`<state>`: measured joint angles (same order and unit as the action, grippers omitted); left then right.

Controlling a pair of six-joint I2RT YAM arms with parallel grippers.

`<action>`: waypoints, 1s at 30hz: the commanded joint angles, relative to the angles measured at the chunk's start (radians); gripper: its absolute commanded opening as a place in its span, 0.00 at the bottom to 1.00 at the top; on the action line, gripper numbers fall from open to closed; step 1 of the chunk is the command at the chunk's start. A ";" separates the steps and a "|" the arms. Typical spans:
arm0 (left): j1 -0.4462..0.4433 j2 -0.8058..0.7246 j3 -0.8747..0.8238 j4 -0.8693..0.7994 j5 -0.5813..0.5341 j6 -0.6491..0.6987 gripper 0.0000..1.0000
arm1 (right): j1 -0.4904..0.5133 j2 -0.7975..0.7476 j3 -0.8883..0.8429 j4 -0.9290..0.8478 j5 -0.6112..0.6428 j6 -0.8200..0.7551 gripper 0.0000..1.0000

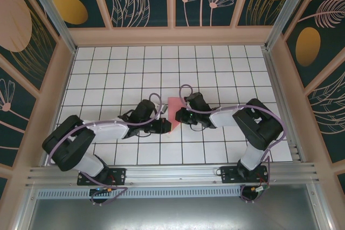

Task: Fold a paper plane with a square sheet of paper (pick it up from the middle)

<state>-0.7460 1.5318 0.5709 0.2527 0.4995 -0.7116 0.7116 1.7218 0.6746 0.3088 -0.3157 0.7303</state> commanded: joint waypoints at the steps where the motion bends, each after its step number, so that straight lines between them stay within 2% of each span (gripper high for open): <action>1: 0.005 0.051 0.047 0.044 0.024 0.022 0.10 | 0.016 0.042 0.008 -0.080 -0.001 -0.013 0.11; 6: 0.006 0.126 0.070 -0.003 -0.049 0.045 0.09 | 0.017 0.031 0.012 -0.082 0.000 -0.007 0.12; 12: 0.005 0.153 0.034 -0.056 -0.118 0.063 0.03 | 0.006 -0.014 0.033 -0.083 0.007 0.009 0.13; 17: 0.006 0.165 -0.012 -0.050 -0.126 0.070 0.00 | -0.004 -0.108 0.057 -0.105 0.040 0.022 0.14; 21: 0.006 0.163 -0.024 -0.043 -0.130 0.067 0.00 | 0.003 -0.157 0.015 -0.050 0.035 0.065 0.13; 30: 0.006 0.158 -0.004 -0.060 -0.133 0.070 0.00 | 0.070 -0.100 -0.074 0.106 0.024 0.153 0.10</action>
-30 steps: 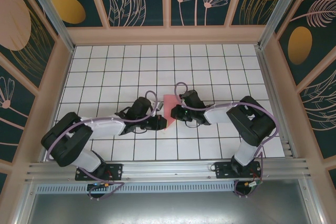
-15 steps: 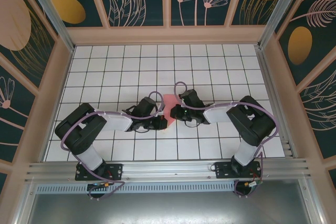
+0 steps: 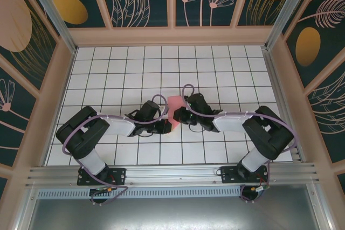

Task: Fold a paper plane with a square sheet of paper (pick it up from the middle)

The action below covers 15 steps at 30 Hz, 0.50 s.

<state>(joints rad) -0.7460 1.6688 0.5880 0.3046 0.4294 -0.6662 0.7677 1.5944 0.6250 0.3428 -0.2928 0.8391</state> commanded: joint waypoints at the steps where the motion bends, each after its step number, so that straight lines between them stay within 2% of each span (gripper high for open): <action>1: 0.006 0.022 -0.020 -0.111 -0.063 0.026 0.00 | 0.014 0.035 -0.031 0.082 0.000 0.050 0.10; 10: 0.005 0.031 -0.023 -0.118 -0.066 0.036 0.00 | -0.002 0.121 -0.069 0.136 0.009 0.051 0.10; 15: 0.006 0.032 -0.044 -0.126 -0.081 0.046 0.00 | -0.033 0.133 -0.074 0.108 0.050 0.034 0.10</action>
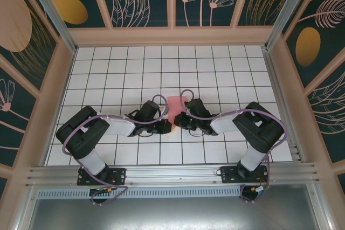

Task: Fold a paper plane with a square sheet of paper (pick it up from the middle)

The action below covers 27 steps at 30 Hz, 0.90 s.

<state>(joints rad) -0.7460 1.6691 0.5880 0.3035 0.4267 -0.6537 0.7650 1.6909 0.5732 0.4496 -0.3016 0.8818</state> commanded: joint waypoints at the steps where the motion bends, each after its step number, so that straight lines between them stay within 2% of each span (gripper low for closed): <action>1: 0.006 0.032 -0.049 -0.124 -0.078 0.034 0.00 | -0.039 0.040 -0.022 0.002 0.059 -0.010 0.10; 17: 0.007 0.013 -0.076 -0.124 -0.081 0.045 0.00 | -0.210 -0.031 -0.073 -0.017 0.115 -0.033 0.11; 27: 0.005 -0.007 -0.077 -0.127 -0.058 0.067 0.00 | -0.200 -0.185 -0.048 -0.034 0.051 -0.076 0.15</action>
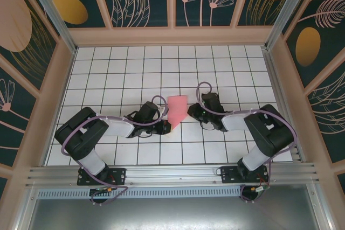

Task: Fold a paper plane with a square sheet of paper (pick it up from the middle)

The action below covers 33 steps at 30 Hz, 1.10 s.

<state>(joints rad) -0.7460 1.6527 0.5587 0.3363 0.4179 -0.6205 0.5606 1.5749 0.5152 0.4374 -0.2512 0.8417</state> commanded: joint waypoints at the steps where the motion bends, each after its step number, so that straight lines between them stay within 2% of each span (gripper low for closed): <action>1: 0.006 0.005 -0.049 -0.160 -0.048 0.034 0.00 | 0.020 -0.078 0.017 -0.026 -0.006 -0.040 0.15; 11: 0.006 -0.029 -0.032 -0.186 -0.008 0.064 0.00 | 0.175 0.061 0.101 0.007 -0.054 -0.007 0.15; 19: 0.005 -0.142 -0.096 -0.217 0.009 0.078 0.00 | 0.188 0.135 0.081 -0.008 -0.020 0.051 0.15; 27: 0.005 -0.255 -0.092 -0.236 -0.007 0.058 0.01 | 0.226 0.161 0.029 0.058 0.022 0.156 0.15; 30: 0.005 -0.370 -0.090 -0.245 -0.068 0.034 0.05 | 0.260 0.133 0.059 -0.078 0.105 0.223 0.14; 33: 0.005 -0.481 -0.088 -0.271 -0.204 0.011 0.08 | 0.317 0.079 0.082 -0.184 0.205 0.311 0.14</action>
<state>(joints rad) -0.7460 1.2472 0.4709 0.0986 0.3344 -0.5816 0.8158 1.6844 0.5938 0.4271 -0.1322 1.0504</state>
